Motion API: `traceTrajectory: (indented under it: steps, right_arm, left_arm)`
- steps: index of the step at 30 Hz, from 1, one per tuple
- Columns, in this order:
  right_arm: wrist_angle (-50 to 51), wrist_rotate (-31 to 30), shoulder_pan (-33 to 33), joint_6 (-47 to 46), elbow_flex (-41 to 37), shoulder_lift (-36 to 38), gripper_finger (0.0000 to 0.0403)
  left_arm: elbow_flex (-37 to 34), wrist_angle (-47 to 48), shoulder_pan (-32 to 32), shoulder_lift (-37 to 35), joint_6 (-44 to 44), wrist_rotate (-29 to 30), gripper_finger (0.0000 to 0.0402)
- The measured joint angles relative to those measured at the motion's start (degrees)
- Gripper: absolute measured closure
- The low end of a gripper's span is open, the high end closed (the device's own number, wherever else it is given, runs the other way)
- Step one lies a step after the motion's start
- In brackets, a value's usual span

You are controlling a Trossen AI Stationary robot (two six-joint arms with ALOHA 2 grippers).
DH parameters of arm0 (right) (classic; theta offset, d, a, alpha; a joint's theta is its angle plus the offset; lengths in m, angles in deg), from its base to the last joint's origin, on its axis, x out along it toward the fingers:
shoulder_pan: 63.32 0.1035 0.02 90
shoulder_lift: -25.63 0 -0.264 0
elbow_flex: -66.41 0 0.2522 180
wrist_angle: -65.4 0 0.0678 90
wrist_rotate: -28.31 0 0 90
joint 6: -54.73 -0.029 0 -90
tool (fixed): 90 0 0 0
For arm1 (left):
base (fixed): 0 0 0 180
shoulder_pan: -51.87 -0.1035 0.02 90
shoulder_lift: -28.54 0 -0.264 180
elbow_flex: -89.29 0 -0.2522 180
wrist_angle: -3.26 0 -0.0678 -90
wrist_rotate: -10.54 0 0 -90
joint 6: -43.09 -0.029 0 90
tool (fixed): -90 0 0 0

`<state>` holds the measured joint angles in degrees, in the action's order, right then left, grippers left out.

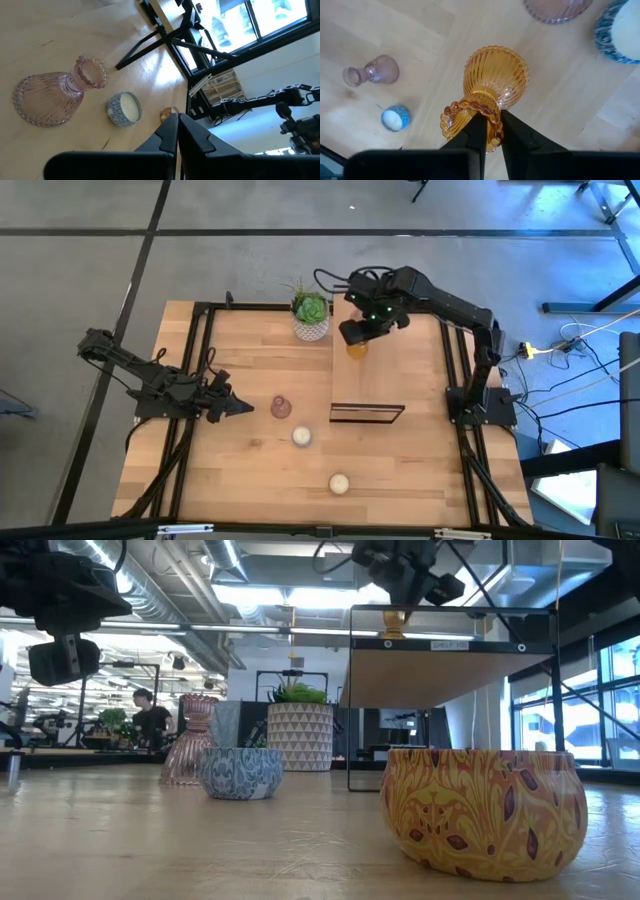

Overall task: Pick & Place candle stick holders
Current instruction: Put the orange glass candle holder on the shelf aligned with the pink glass candle holder

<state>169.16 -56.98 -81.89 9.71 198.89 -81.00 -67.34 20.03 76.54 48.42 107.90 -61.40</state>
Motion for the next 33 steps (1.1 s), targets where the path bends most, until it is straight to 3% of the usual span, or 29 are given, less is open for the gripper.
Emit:
traceTrajectory:
  steps: [33]
  right_arm:
    - [0.01,1.03,-4.65,0.04,-3.40,0.02,0.0357]
  left_arm:
    - [0.00,-1.53,-0.02,-0.02,0.55,-1.51,0.0396]
